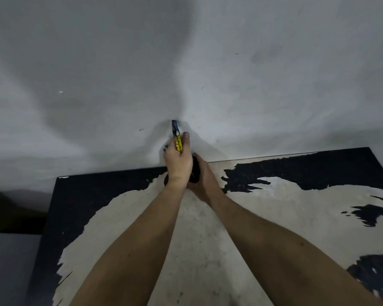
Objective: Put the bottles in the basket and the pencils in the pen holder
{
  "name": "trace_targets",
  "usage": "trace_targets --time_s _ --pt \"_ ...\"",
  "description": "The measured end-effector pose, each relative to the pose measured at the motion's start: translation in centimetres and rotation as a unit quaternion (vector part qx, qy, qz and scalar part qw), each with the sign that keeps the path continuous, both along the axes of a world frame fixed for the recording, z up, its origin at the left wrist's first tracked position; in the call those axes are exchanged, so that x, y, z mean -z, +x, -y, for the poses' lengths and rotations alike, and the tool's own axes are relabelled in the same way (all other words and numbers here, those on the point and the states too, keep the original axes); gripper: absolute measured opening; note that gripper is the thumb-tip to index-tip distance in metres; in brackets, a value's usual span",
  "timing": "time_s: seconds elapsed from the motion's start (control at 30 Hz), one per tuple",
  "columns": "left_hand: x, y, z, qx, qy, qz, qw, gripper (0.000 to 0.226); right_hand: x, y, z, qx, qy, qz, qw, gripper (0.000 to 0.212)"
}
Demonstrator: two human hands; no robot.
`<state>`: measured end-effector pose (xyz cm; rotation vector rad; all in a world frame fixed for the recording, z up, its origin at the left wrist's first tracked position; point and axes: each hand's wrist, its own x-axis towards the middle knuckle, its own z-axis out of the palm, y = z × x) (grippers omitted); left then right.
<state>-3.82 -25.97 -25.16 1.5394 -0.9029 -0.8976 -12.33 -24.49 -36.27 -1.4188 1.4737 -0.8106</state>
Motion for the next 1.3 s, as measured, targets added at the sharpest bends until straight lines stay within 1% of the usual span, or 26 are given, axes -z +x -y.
trace_targets --time_s 0.1,0.27,0.37,0.43,0.53,0.63,0.7,0.77,0.83,0.87,0.93,0.97,1.03,1.1,1.2,1.3 --pt "0.9 0.2 0.0 0.017 0.016 0.019 1.0 0.028 -0.4 -0.1 -0.1 -0.004 0.0 0.014 1.0 0.071" --pt "1.6 0.8 0.1 0.056 0.033 0.049 0.997 0.023 -0.8 0.0 0.0 -0.016 0.033 0.043 0.998 0.084" --pt "1.2 0.9 -0.1 0.073 0.034 0.074 0.994 0.017 -1.9 0.1 -0.4 -0.024 0.016 0.037 0.999 0.087" --pt "0.7 1.0 -0.3 0.083 0.023 0.102 0.991 0.015 -2.2 0.0 -0.5 -0.033 -0.002 0.03 0.999 0.085" --pt "0.2 1.1 -0.6 0.101 -0.017 0.154 0.983 0.011 -2.0 -0.2 -0.6 -0.017 -0.013 0.018 1.0 0.075" --pt "0.4 1.3 -1.0 0.108 -0.022 0.226 0.968 0.018 -1.7 0.1 -0.5 -0.012 0.005 0.015 1.0 0.075" --pt "0.5 1.6 -1.1 0.111 -0.021 0.285 0.952 0.021 -0.9 0.2 -0.2 -0.013 0.016 -0.003 1.0 0.08" --pt "0.2 1.9 -1.0 0.12 -0.043 0.325 0.937 0.02 1.1 0.1 0.3 -0.02 0.04 -0.002 0.999 0.087" --pt "-0.9 2.5 -0.9 0.12 -0.064 0.343 0.929 0.021 4.9 -0.4 1.5 -0.033 0.054 -0.008 0.998 0.1" --pt "-1.4 2.7 -0.8 0.117 -0.068 0.346 0.929 0.023 5.0 -0.6 1.5 -0.028 0.059 -0.02 0.998 0.109" --pt "-2.7 3.3 -0.9 0.116 -0.069 0.347 0.928 0.024 1.3 -0.7 0.5 -0.008 0.062 -0.052 0.997 0.124" --pt "-3.4 3.6 -1.1 0.119 -0.066 0.347 0.928 0.024 -2.6 -0.8 -0.8 0.001 0.063 -0.076 0.995 0.128" --pt "-4.6 4.3 -1.5 0.123 -0.065 0.349 0.927 0.025 -6.7 -1.0 -2.5 0.011 0.092 -0.115 0.989 0.131" --pt "-6.0 5.0 -2.2 0.125 -0.062 0.349 0.927 0.025 -9.0 -1.8 -3.6 0.018 0.112 -0.144 0.983 0.134" --pt "-8.3 5.9 -3.3 0.124 -0.077 0.352 0.924 0.023 -11.7 -2.3 -4.4 0.033 0.084 -0.175 0.98 0.134" --pt "-11.1 6.8 -4.8 0.121 -0.098 0.358 0.921 0.021 -16.0 -2.2 -5.8 0.044 0.055 -0.214 0.974 0.123"
